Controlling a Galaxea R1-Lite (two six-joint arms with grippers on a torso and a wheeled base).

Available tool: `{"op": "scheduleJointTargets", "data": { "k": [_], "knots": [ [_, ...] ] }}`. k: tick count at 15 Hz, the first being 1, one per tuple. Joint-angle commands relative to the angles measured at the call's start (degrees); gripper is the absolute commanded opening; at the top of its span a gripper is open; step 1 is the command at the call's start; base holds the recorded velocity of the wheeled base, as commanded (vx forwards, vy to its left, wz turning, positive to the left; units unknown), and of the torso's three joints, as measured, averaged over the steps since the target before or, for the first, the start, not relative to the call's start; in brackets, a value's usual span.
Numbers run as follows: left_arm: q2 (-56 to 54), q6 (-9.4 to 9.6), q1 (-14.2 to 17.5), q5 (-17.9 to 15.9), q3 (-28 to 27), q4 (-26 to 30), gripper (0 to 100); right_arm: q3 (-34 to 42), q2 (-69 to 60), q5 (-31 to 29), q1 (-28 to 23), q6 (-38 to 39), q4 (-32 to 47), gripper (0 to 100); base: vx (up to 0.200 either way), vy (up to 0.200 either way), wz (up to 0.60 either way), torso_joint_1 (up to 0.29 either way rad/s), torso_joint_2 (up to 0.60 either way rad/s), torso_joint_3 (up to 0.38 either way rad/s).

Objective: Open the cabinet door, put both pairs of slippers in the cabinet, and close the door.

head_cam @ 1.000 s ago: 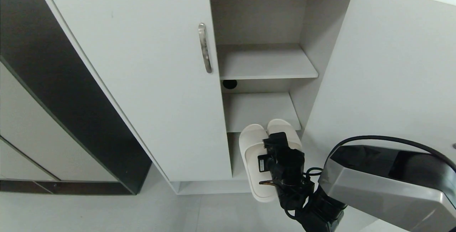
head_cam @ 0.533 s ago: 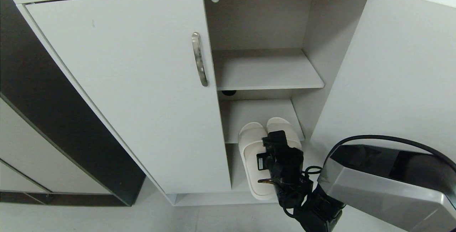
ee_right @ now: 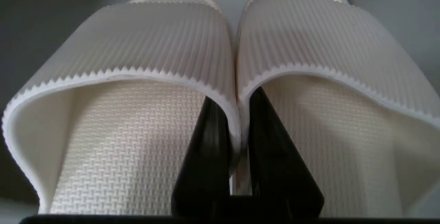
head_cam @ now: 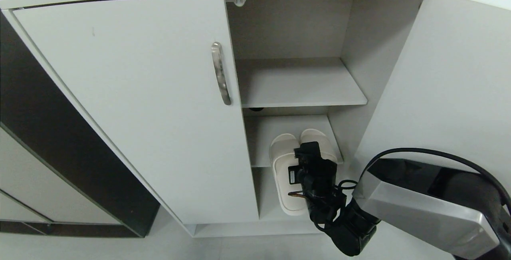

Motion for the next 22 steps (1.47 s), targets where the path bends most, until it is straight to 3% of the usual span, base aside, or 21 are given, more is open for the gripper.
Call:
{"op": "scheduleJointTargets", "data": {
  "k": [1, 8, 13, 18, 22],
  "knots": [
    [0.09, -0.02, 0.07, -0.06, 0.00, -0.01, 0, -0.04, -0.01, -0.01, 0.15, -0.01, 0.03, 0, 0.000, 0.000, 0.00, 0.000, 0.00, 0.000],
    [0.09, -0.11, 0.07, 0.02, 0.00, -0.01, 0, -7.42, 1.04, 0.08, -1.17, 0.07, 5.92, 0, 0.000, 0.000, 0.00, 0.000, 0.00, 0.000],
    [0.00, -0.20, -0.02, 0.11, 0.00, -0.01, 0, -24.03, 3.94, 0.61, -4.77, 5.96, 23.58, 0, 0.000, 0.000, 0.00, 0.000, 0.00, 0.000],
    [0.09, -0.20, -0.02, 0.11, 0.00, -0.01, 0, -34.05, 6.49, 2.28, -6.44, 5.79, 30.18, 0, 0.000, 0.000, 0.00, 0.000, 0.00, 0.000],
    [0.00, -0.20, -0.02, 0.20, 0.00, -0.01, 0, -36.60, 7.55, 2.98, -6.97, 5.61, 31.41, 0, 0.000, 0.000, 0.00, 0.000, 0.00, 0.000]
  ]
}}
